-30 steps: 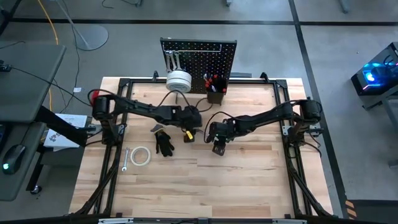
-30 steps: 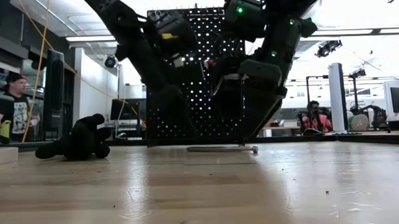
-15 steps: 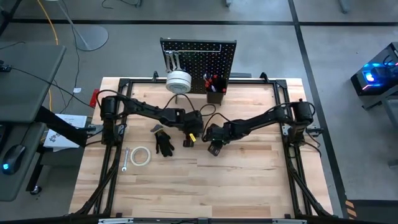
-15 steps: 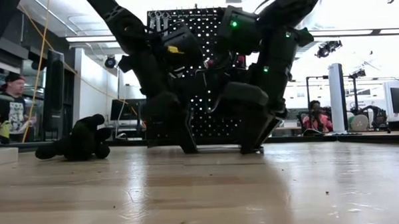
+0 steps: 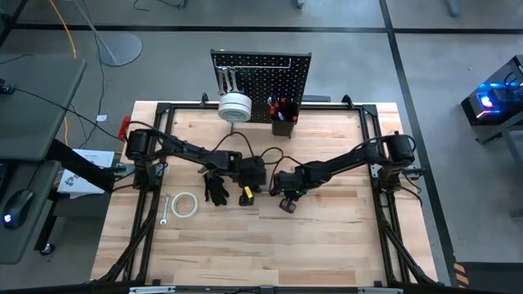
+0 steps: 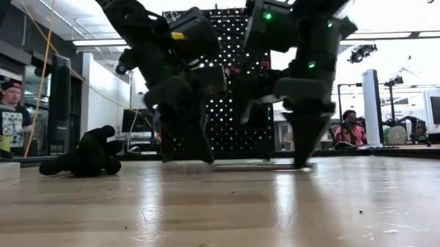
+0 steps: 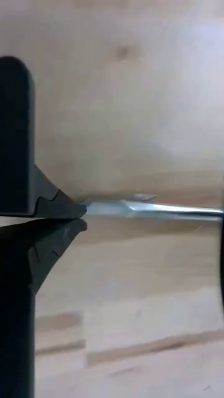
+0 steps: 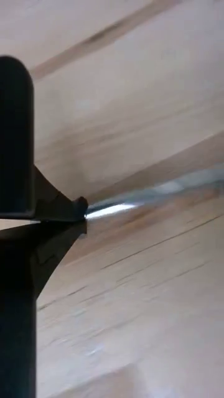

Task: Hang tools onto peg board
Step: Put the magnetic telescoping into the black bin on the peg board

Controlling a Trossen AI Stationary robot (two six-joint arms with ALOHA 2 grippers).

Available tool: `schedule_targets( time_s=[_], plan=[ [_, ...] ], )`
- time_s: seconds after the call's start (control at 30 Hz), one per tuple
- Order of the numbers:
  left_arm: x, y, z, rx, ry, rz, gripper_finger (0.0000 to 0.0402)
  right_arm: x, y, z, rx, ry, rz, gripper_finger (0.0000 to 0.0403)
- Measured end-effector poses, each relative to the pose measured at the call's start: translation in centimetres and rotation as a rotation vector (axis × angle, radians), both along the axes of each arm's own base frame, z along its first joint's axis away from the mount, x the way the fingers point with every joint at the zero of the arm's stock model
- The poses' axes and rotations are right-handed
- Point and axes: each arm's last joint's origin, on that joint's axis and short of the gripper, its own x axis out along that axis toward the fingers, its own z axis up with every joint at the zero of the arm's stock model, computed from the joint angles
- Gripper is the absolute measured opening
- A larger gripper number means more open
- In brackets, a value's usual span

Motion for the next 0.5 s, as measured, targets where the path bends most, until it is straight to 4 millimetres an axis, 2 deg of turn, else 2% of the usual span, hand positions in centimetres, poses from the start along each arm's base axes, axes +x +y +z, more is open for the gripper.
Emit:
schedule_targets(
  time_s=[0.13, 0.4, 0.5],
  plan=[
    [-0.2, 0.1, 2.6, 0.013, -0.09, 0.01, 0.0006, 0.2, -0.1, 2.2, -0.022, -0.065, 0.004, 0.0002],
    [-1.2, 0.2, 7.4, 0.039, -0.237, 0.021, 0.0003, -0.7, -0.1, 6.3, -0.076, -0.17, -0.011, 0.0001],
    [-1.6, 0.3, 8.4, 0.072, -0.261, 0.046, 0.0002, -1.2, -0.2, 7.0, -0.079, -0.169, 0.003, 0.0]
  ],
)
